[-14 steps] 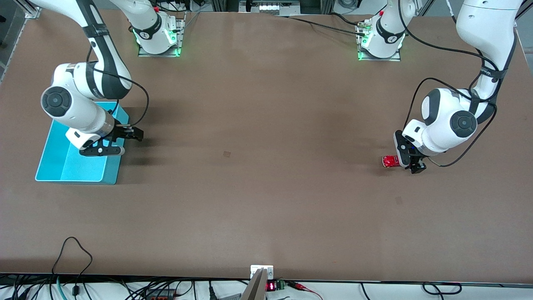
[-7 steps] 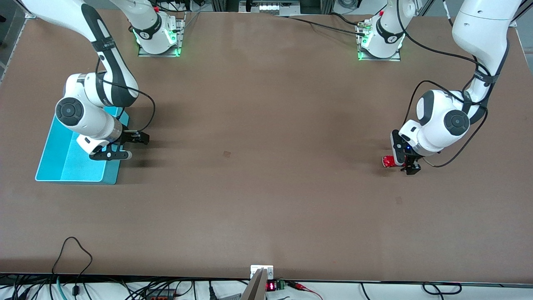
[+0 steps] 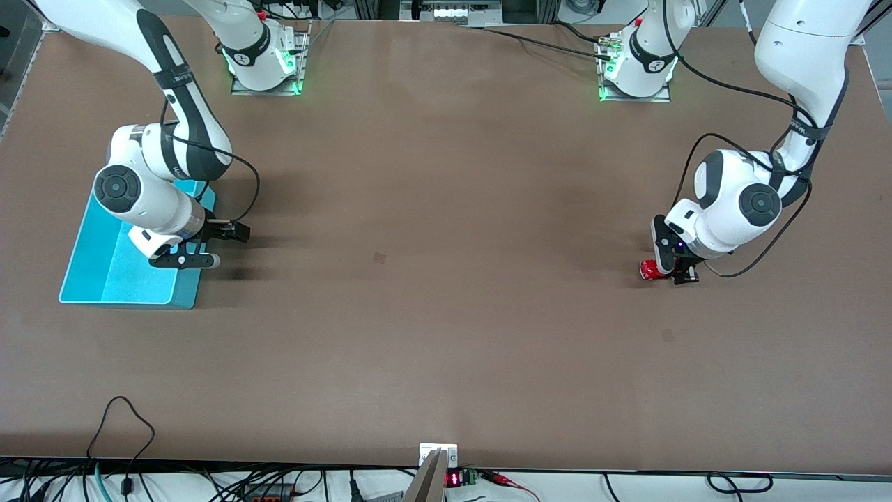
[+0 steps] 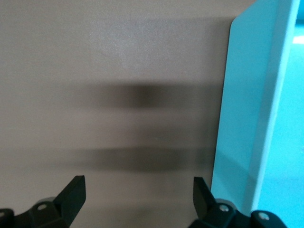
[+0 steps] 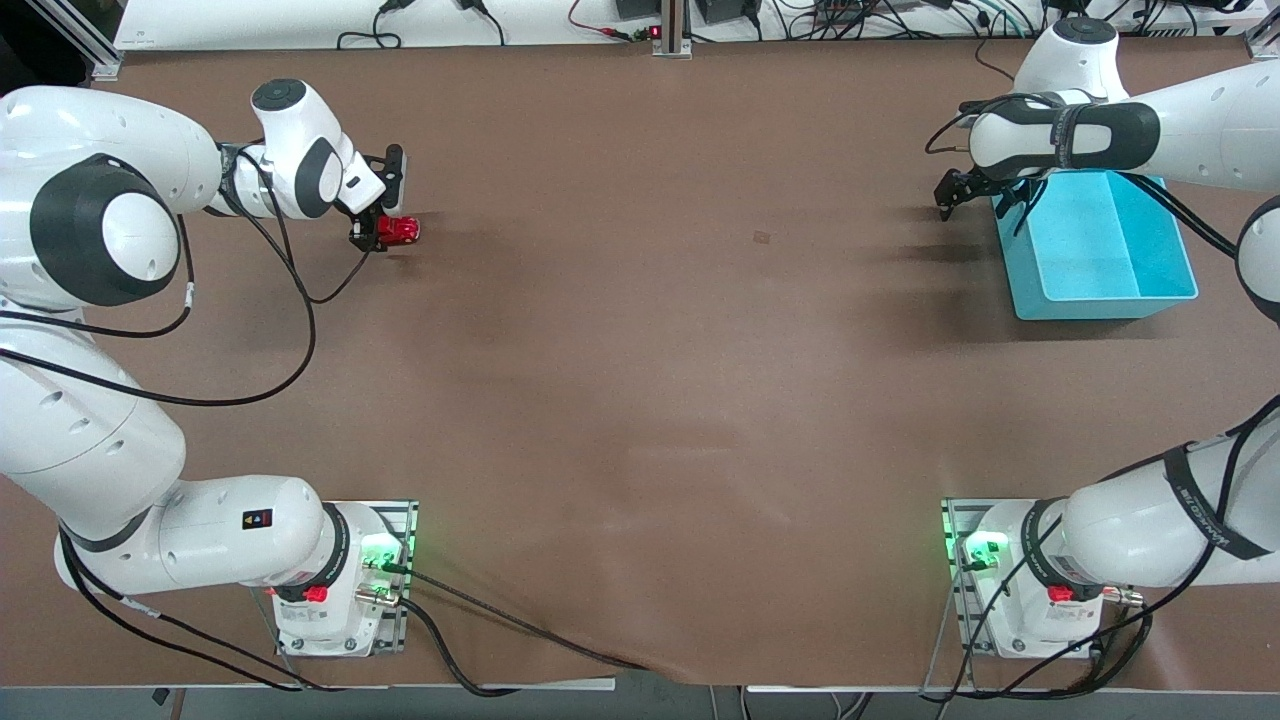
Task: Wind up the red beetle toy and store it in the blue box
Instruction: 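Lower the left gripper onto the red beetle car and grasp it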
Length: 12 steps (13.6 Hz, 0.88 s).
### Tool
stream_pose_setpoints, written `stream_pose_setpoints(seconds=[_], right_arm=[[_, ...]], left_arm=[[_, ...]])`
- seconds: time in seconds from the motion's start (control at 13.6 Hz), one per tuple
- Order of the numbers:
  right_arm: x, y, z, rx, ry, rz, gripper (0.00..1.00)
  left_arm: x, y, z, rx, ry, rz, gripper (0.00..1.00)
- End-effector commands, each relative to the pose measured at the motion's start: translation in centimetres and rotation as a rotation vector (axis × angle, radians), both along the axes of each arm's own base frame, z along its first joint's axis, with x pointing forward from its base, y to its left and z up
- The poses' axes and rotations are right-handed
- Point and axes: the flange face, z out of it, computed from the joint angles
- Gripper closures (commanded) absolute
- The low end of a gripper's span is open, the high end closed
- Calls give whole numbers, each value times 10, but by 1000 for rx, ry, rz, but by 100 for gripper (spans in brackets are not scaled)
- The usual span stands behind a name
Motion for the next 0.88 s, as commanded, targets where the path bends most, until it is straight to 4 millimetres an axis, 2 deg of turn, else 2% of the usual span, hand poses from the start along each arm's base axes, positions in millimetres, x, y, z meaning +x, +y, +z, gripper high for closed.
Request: stream_pose_setpoints(seconds=[0.0, 0.81], right_arm=[[-1, 2, -1, 5, -5, -19, 0], [1, 1, 1, 2, -12, -45, 0]], left_arm=[[-1, 2, 8, 8, -12, -31, 53], [0, 3, 4, 9, -5, -62, 56]])
